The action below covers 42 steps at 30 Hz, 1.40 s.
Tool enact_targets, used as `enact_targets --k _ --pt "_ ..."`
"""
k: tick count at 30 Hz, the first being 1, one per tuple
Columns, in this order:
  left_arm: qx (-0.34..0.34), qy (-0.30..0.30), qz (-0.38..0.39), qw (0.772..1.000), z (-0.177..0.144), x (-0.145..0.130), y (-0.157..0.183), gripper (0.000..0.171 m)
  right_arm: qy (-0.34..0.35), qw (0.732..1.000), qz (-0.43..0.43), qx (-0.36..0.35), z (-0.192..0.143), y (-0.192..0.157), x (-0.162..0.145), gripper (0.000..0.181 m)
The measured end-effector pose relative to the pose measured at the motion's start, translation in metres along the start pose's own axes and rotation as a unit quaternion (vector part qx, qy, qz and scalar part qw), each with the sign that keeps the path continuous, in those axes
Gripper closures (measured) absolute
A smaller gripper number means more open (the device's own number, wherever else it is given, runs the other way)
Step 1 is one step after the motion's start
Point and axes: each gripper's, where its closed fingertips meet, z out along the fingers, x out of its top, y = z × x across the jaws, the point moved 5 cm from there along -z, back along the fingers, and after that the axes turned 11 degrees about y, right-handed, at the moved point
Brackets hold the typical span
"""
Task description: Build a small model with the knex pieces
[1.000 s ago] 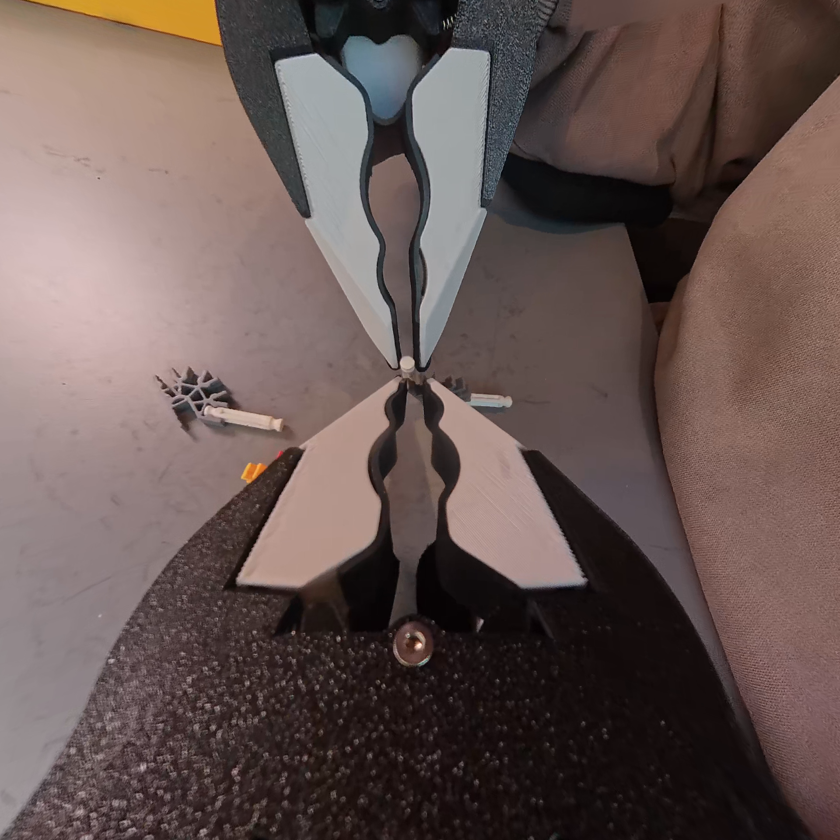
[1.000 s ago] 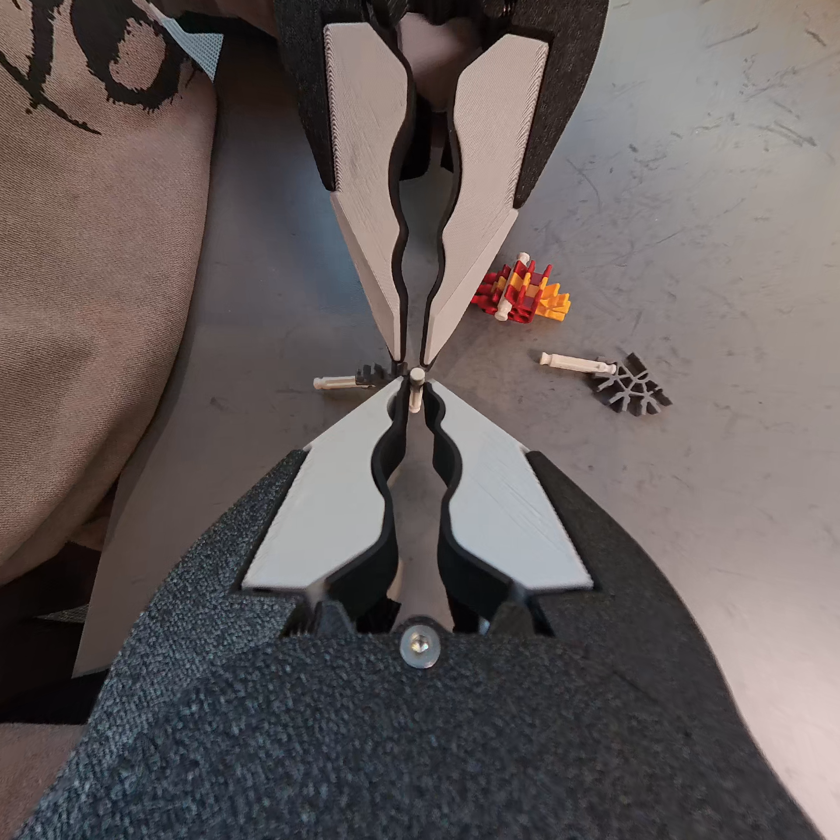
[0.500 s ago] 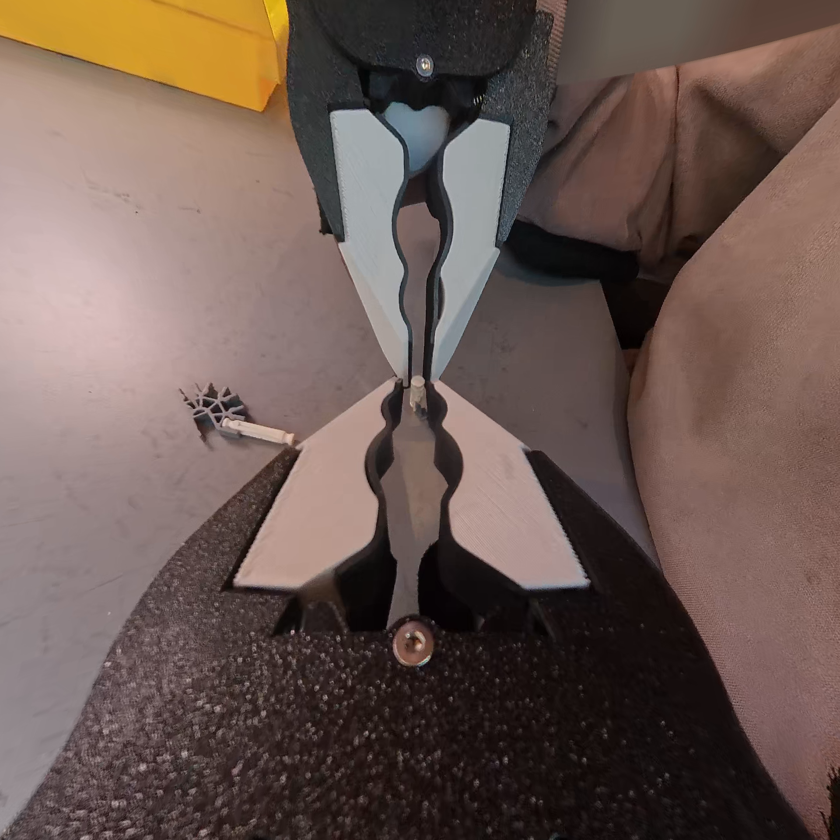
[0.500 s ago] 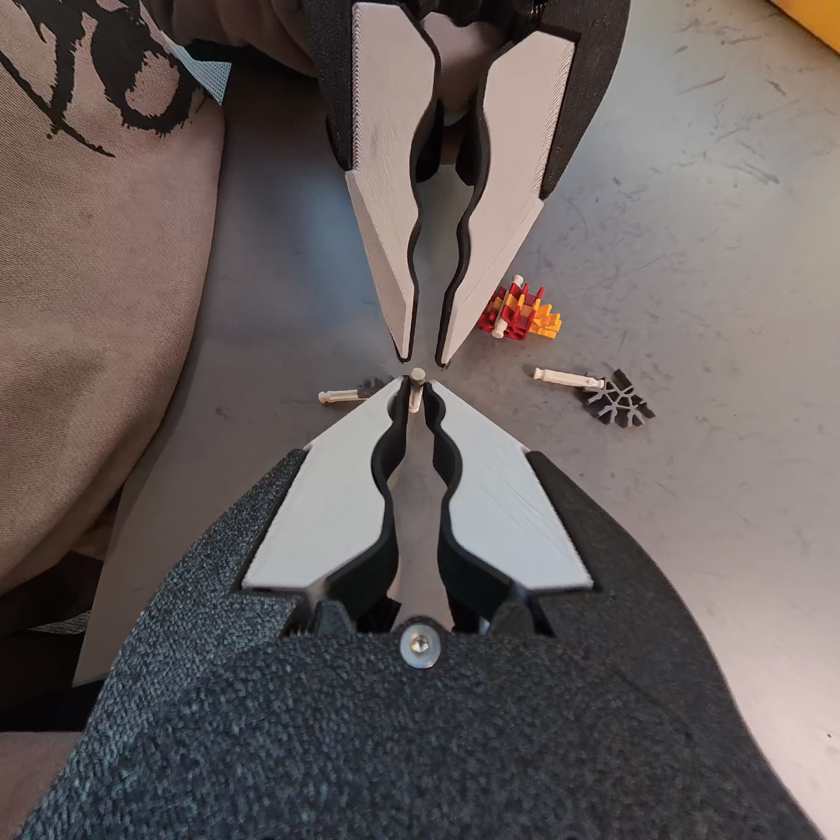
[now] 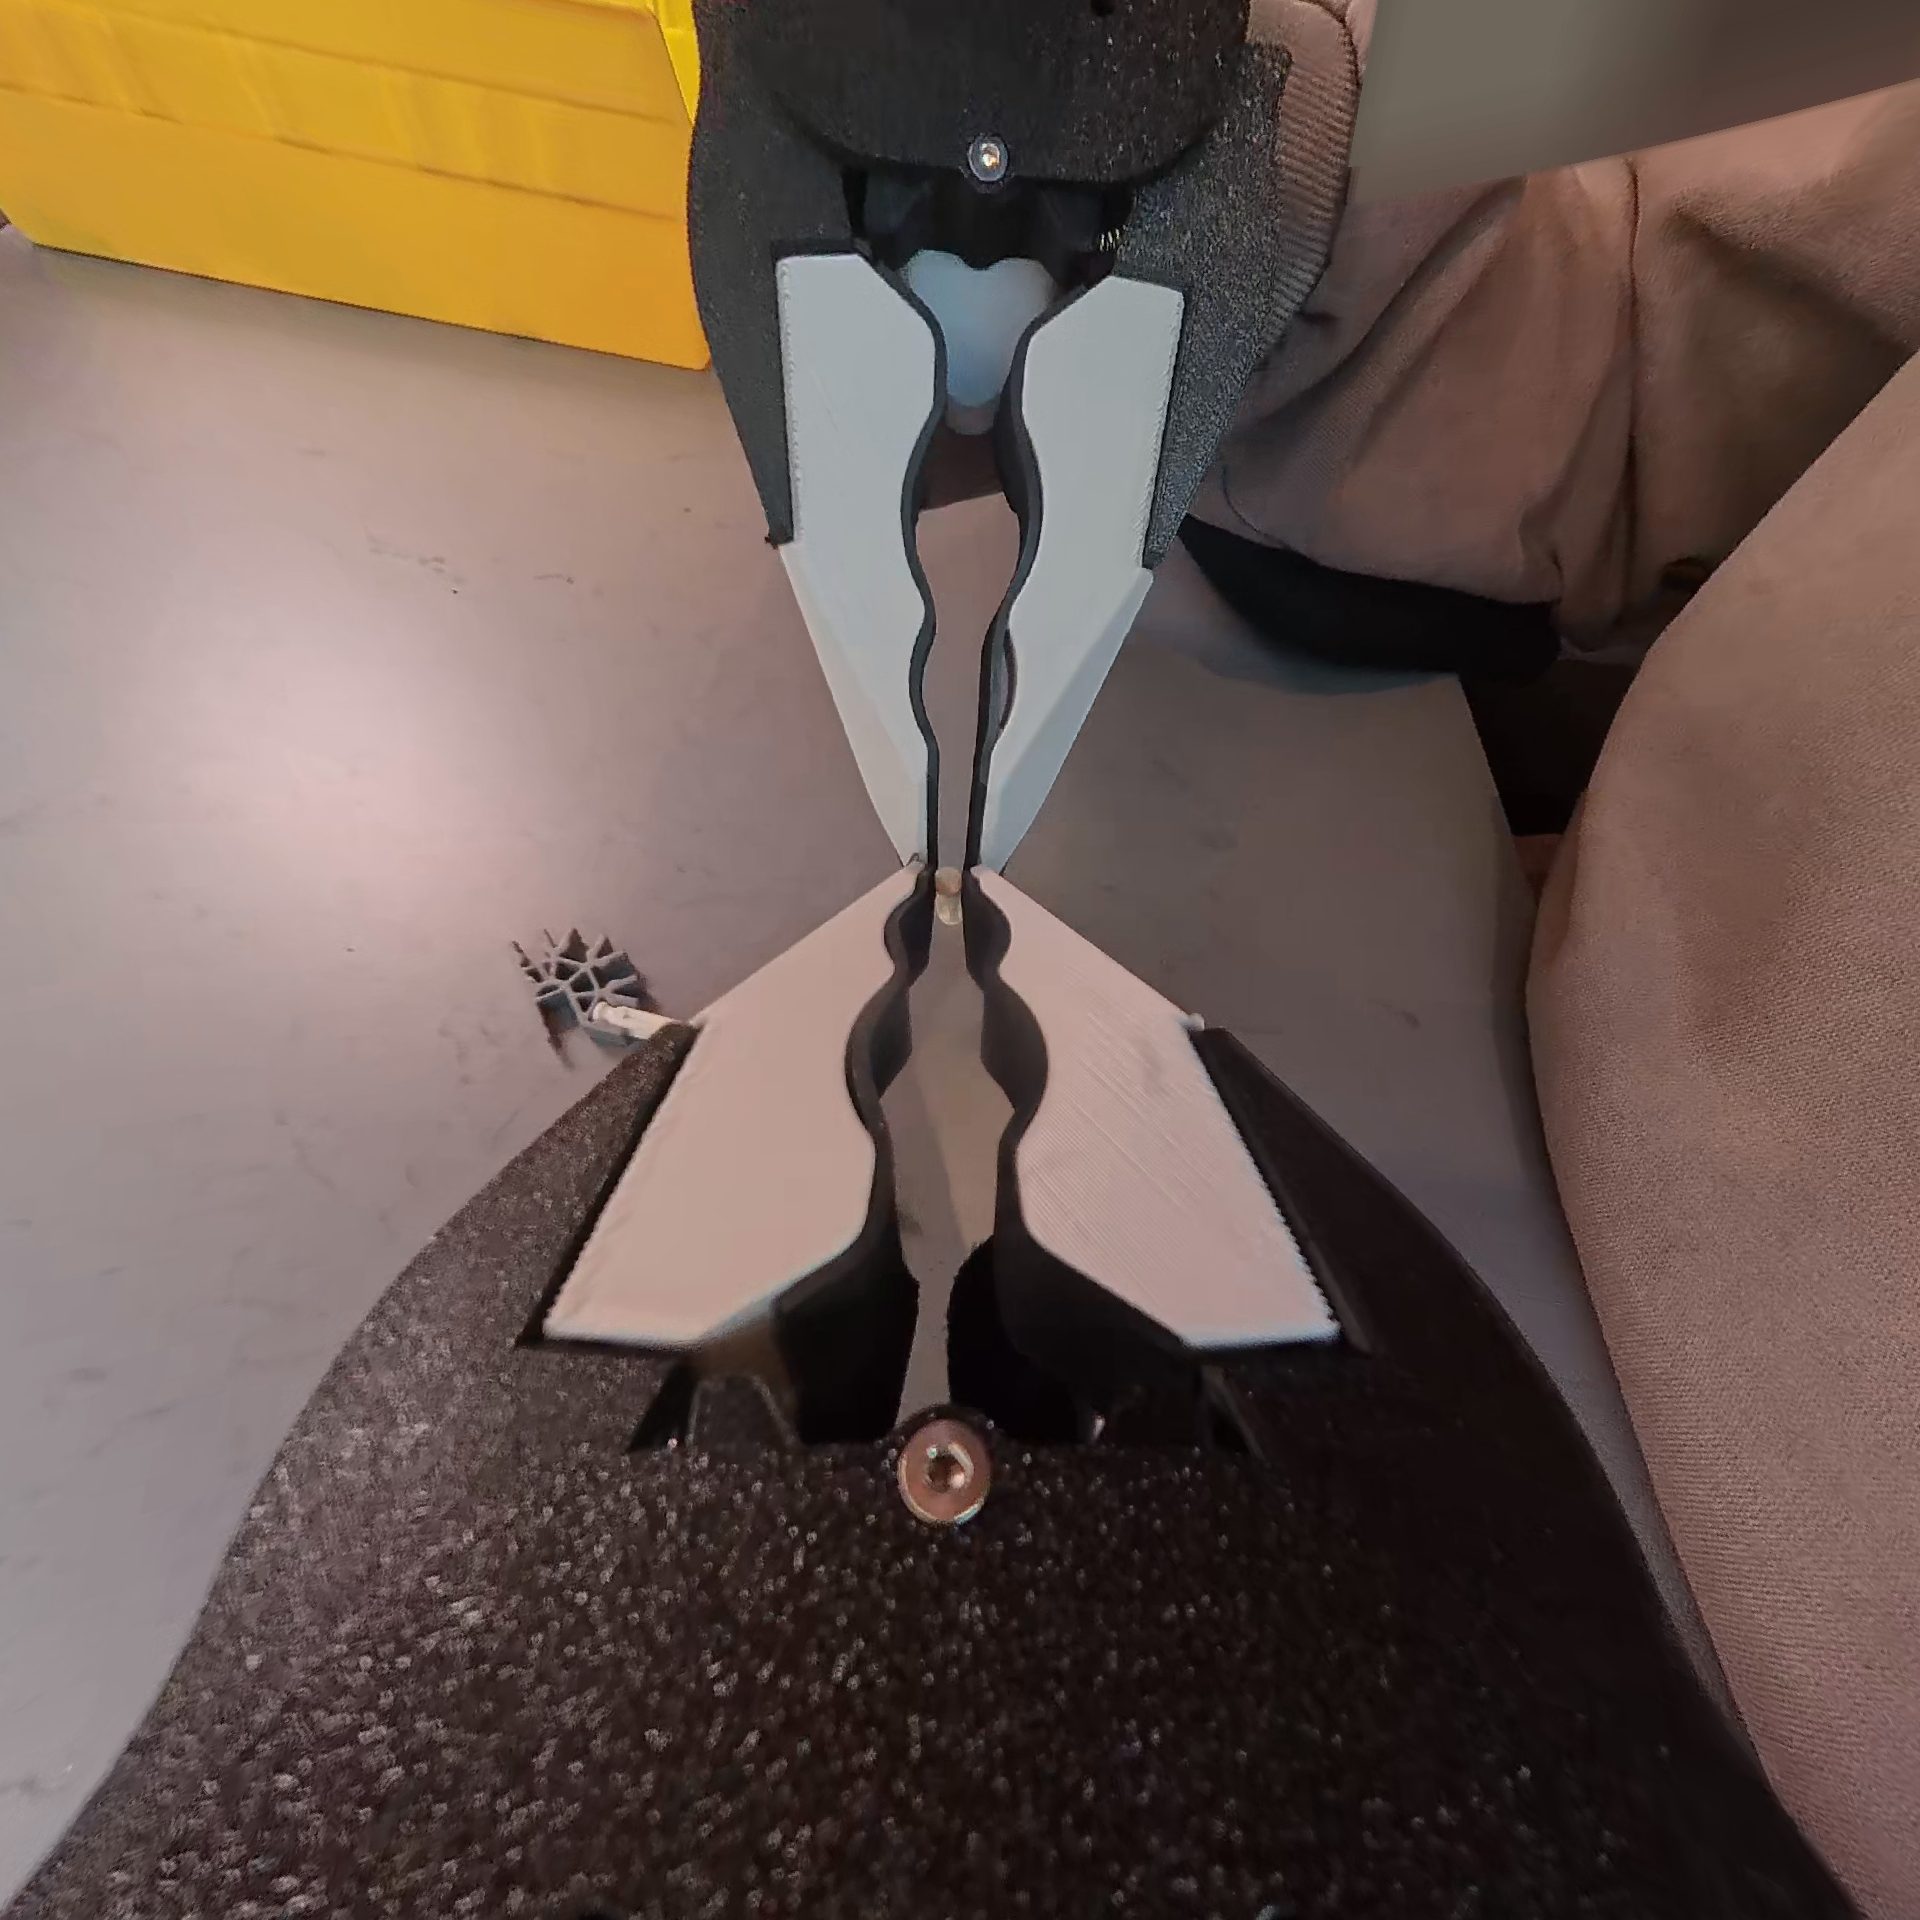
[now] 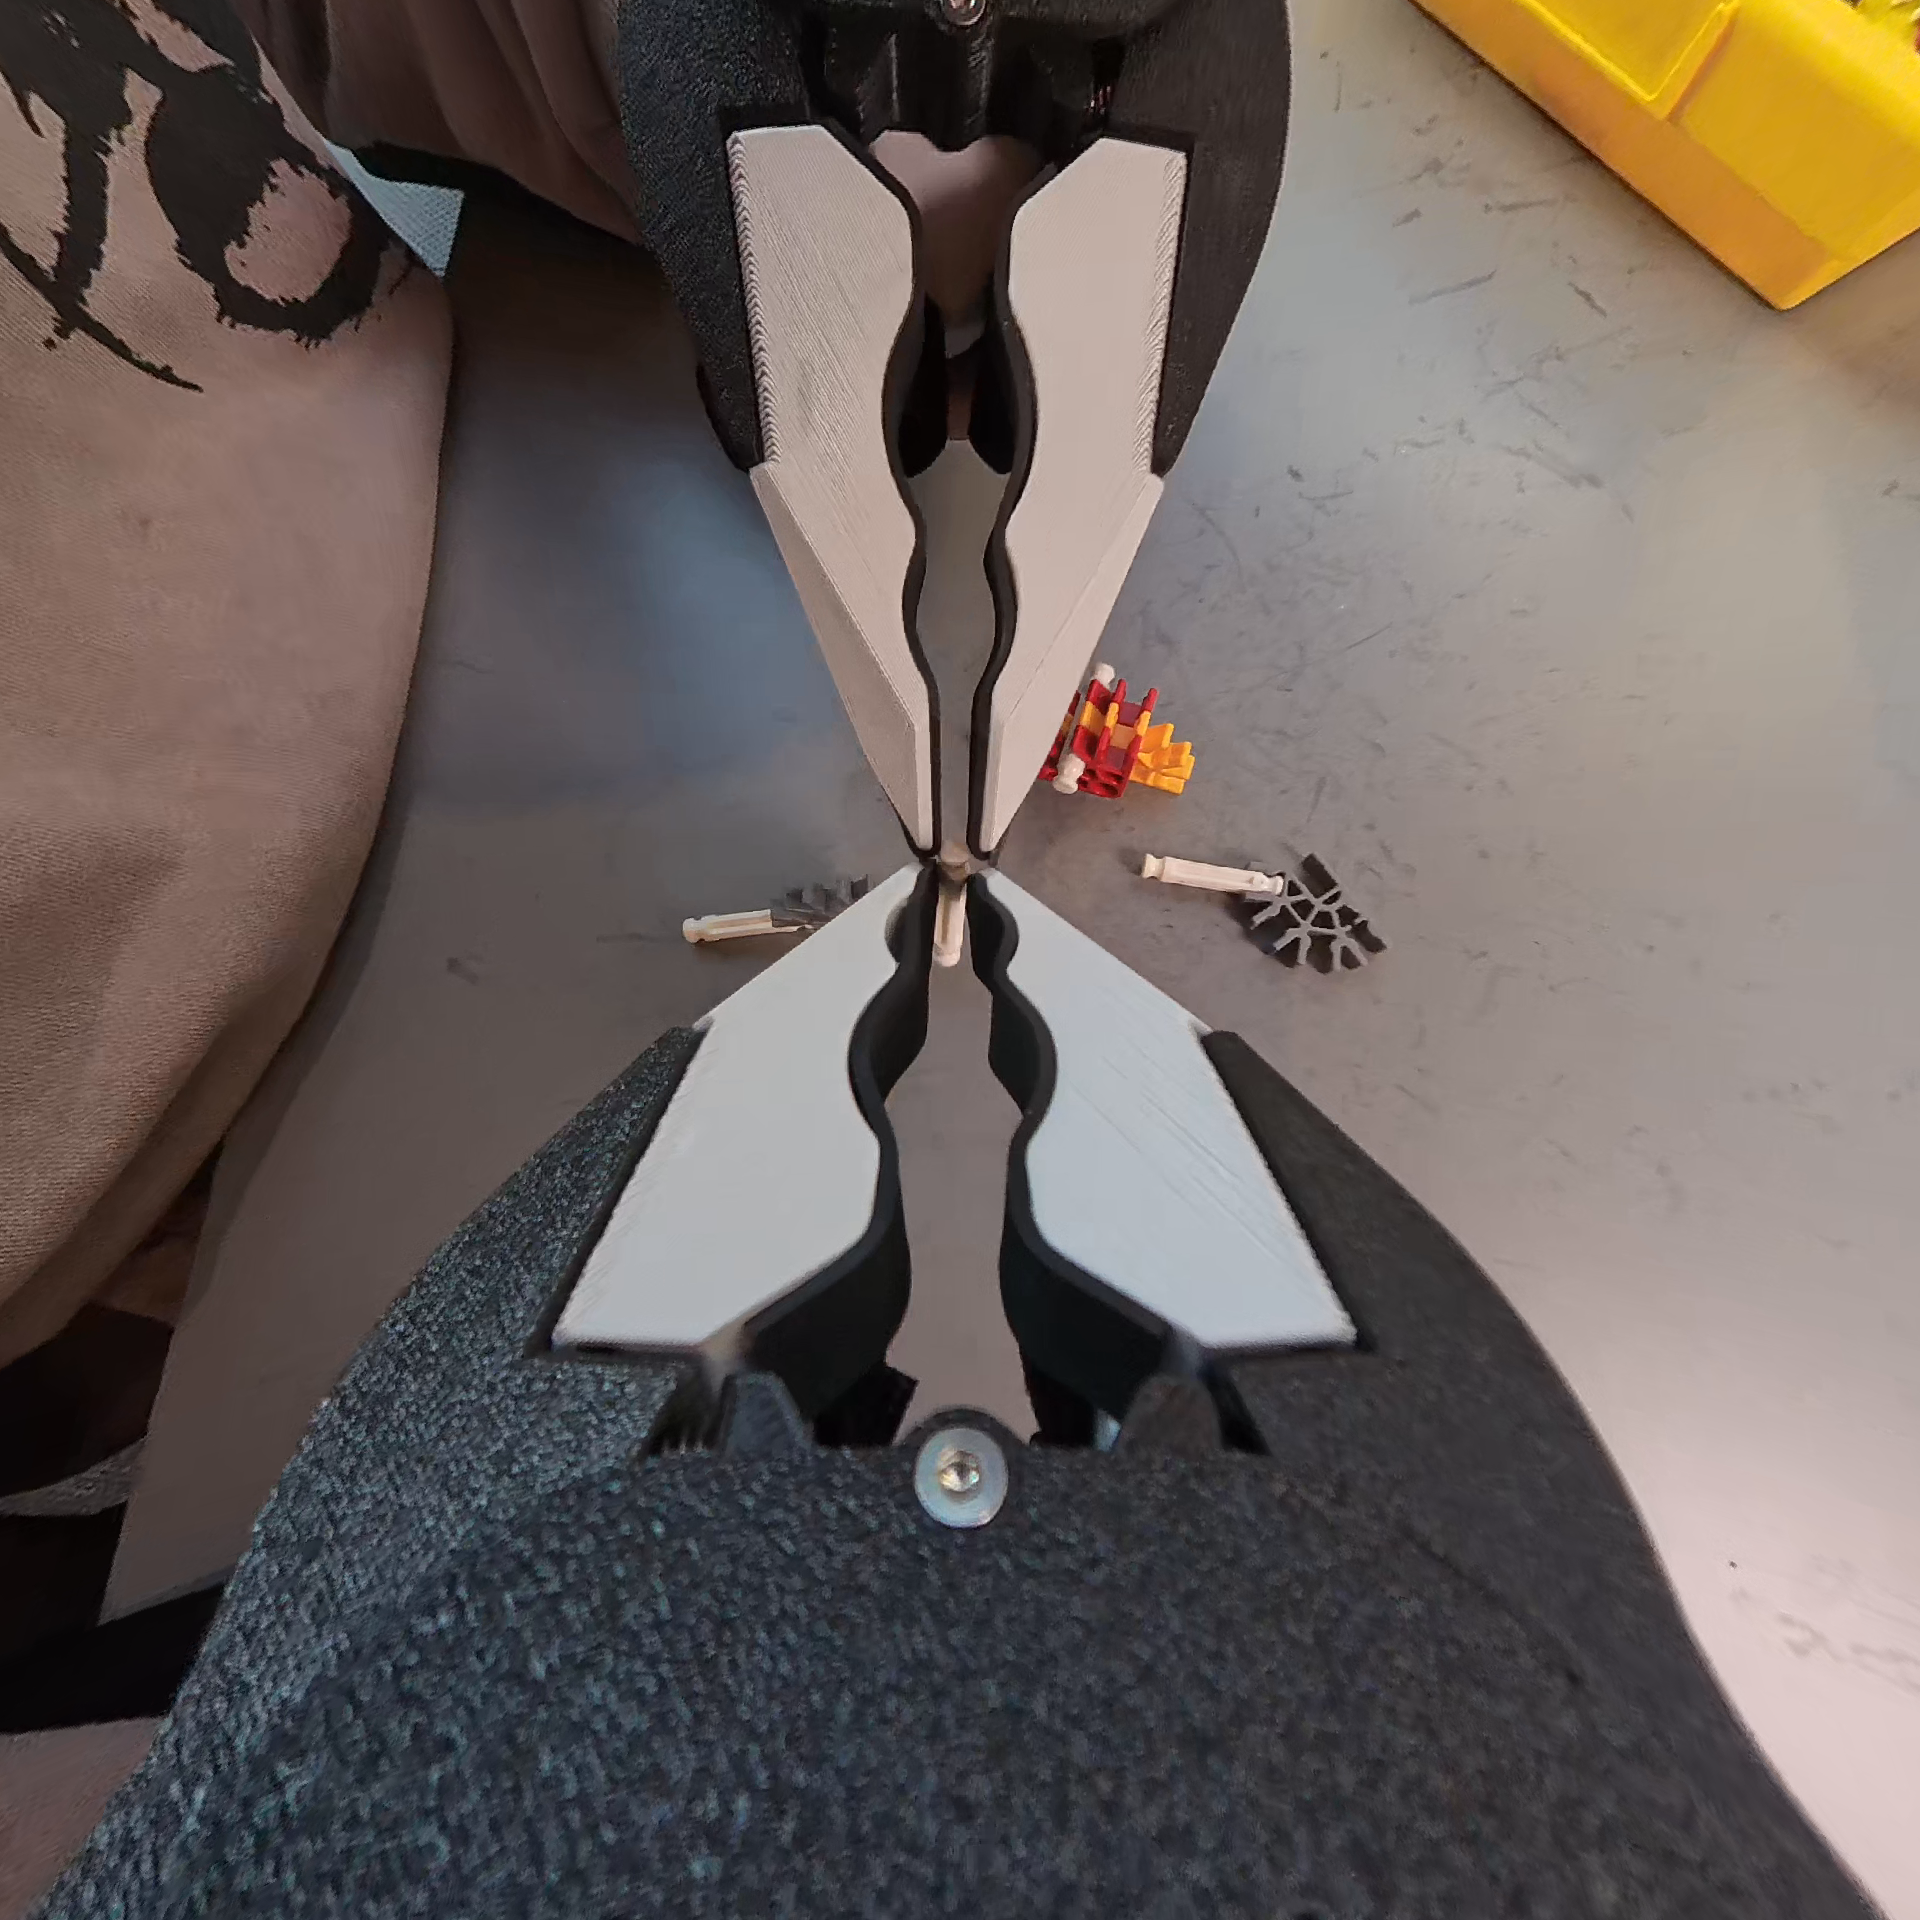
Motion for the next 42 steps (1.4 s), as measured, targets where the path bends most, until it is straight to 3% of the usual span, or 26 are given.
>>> enact_targets --k 4,11,14,19,25,28,30,34,42 --pt "0.004 -0.013 -0.012 1.0 -0.001 -0.005 -0.005 0.168 0.009 1.0 0.001 -0.011 -0.004 0.004 0.001 0.18" --pt "0.031 -0.099 0.034 0.994 0.007 -0.03 -0.008 0.171 -0.097 0.995 -0.019 -0.029 0.015 0.01 -0.032 0.181" --pt "0.05 -0.101 0.038 0.993 0.004 -0.029 -0.012 0.171 -0.08 0.996 -0.017 -0.043 0.011 0.015 -0.029 0.181" --pt "0.071 -0.095 0.036 0.992 -0.002 -0.025 -0.02 0.171 -0.064 0.99 0.014 -0.127 -0.002 0.041 -0.027 0.167" --pt "0.088 -0.083 0.038 0.992 -0.007 -0.021 -0.026 0.171 -0.11 0.963 0.101 -0.225 -0.015 0.071 -0.049 0.155" --pt "0.09 -0.077 0.032 0.992 -0.009 -0.02 -0.028 0.171 -0.105 0.966 0.121 -0.205 -0.014 0.068 -0.052 0.179" --pt "0.081 -0.072 0.022 0.994 -0.009 -0.019 -0.027 0.17 -0.115 0.971 0.085 -0.192 -0.012 0.064 -0.05 0.179" --pt "0.018 -0.061 -0.009 0.998 -0.01 -0.014 -0.016 0.148 -0.045 0.995 -0.028 -0.081 0.004 0.027 -0.018 0.179" --pt "0.0 -0.073 0.027 0.997 -0.012 -0.013 -0.008 0.156 -0.001 0.998 -0.065 -0.012 0.009 0.001 -0.002 0.178"
